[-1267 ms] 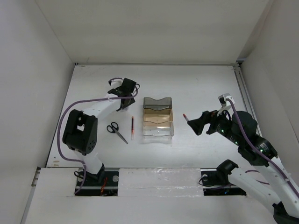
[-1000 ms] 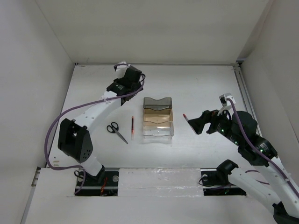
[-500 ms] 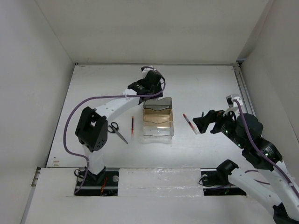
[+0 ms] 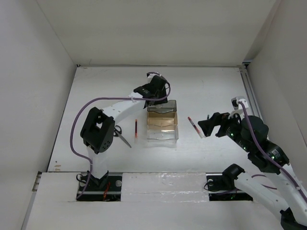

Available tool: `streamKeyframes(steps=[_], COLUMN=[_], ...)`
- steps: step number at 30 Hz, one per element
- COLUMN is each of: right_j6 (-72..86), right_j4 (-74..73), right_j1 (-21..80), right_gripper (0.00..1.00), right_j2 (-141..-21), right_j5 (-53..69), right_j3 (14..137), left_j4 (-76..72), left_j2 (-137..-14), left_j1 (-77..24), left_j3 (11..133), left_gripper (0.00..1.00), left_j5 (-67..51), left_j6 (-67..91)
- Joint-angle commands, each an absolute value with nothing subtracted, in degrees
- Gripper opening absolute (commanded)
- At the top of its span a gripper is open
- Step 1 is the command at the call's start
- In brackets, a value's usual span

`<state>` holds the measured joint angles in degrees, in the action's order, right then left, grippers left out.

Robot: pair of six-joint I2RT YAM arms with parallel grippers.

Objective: Sort the stationery into containers
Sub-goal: Place the stationery in the storage box.

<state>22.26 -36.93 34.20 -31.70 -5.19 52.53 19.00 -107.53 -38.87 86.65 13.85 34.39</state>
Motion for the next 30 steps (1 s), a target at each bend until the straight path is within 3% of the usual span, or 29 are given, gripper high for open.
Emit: streamKeyframes(steps=[1, 22, 30], right_j6=[21.7, 21.7, 21.7], right_j4=[-35.7, -35.2, -35.2], right_j1=[34.5, 34.5, 34.5], right_gripper=[1.0, 1.0, 1.0], right_j2=[-31.8, -32.3, -32.3], right_j5=[-6.0, -6.0, -6.0], right_j3=[54.1, 54.1, 53.5], left_j4=[16.6, 14.8, 14.2], left_j2=[-106.8, -110.1, -110.1], left_j1=[-38.8, -38.8, -38.8], left_j3=[85.5, 82.2, 82.2], left_gripper=[0.0, 0.0, 0.33], left_j5=[13.0, 12.5, 12.0], left_j6=[34.0, 35.7, 35.7])
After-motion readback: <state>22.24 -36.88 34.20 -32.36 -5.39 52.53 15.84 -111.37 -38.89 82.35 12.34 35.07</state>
